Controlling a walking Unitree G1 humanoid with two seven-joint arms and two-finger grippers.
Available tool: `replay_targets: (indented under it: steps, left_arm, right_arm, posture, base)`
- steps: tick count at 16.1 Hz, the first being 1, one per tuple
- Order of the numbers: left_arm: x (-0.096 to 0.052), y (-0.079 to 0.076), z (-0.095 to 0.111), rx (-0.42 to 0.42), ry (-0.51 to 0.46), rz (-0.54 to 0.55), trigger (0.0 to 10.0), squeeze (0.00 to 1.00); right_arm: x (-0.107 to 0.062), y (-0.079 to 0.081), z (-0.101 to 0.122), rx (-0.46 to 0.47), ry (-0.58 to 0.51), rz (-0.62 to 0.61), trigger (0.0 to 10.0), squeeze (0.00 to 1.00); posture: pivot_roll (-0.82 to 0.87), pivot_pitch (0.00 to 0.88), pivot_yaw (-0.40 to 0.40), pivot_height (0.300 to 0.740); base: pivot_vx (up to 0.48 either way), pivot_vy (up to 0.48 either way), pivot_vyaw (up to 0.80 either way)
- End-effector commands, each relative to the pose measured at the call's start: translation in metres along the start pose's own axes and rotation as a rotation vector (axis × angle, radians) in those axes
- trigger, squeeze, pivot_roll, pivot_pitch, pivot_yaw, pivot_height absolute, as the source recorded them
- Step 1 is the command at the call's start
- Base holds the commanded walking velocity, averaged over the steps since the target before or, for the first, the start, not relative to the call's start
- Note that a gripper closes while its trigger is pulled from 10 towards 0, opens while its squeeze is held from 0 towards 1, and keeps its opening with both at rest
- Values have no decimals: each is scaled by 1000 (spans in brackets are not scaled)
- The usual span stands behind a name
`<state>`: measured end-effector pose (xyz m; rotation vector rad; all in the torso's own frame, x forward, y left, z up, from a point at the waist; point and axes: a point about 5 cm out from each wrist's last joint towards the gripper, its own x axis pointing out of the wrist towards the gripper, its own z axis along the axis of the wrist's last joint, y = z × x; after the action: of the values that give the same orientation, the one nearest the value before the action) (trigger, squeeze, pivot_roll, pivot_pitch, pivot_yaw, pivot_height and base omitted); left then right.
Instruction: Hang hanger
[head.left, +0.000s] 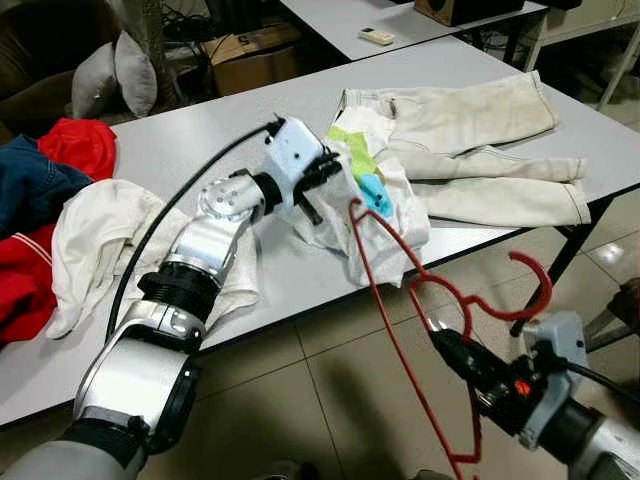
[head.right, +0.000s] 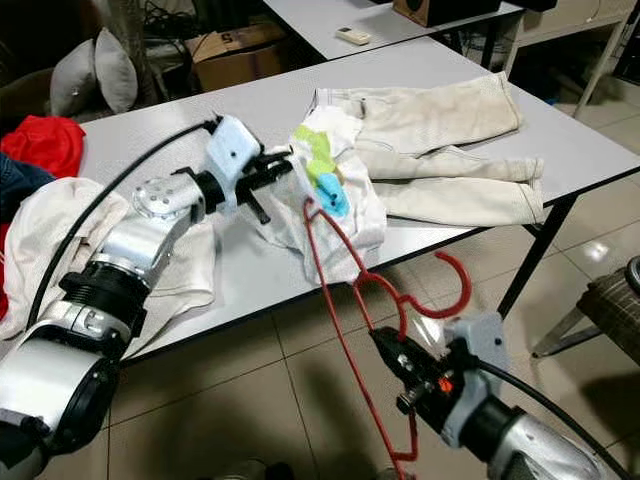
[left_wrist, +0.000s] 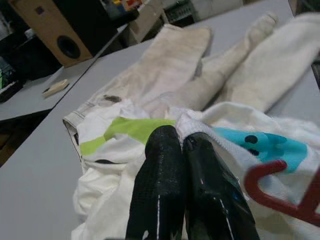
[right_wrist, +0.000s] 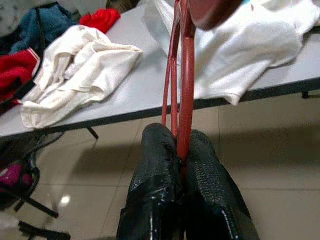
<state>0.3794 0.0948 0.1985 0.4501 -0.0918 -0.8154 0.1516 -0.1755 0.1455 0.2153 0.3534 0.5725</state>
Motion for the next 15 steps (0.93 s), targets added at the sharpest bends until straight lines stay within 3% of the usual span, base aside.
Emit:
replay_targets:
  steps: [1, 4, 11, 15]
  left_arm:
    - [-4, 1, -1, 39, 11, -8, 0, 0]
    - [-5, -4, 4, 60, 1, -53, 0, 0]
    - [-5, -15, 17, 91, -29, -128, 0, 0]
    - [-5, -20, 19, 100, -30, -151, 0, 0]
  right_arm:
    - [2, 4, 2, 21, -22, 12, 10000, 0]
    - [14, -4, -1, 132, -53, -26, 10000, 0]
    - [39, 1, -6, 191, 8, 47, 10000, 0]
    - [51, -8, -10, 328, -38, -69, 10000, 0]
  posture:
    - [-162, 34, 139, 740]
    - [-159, 36, 143, 740]
    - [-140, 34, 138, 740]
    - [-137, 34, 142, 740]
  base:
    - [0, 0, 0]
    - [0, 0, 0]
    - [0, 0, 0]
    - [0, 0, 0]
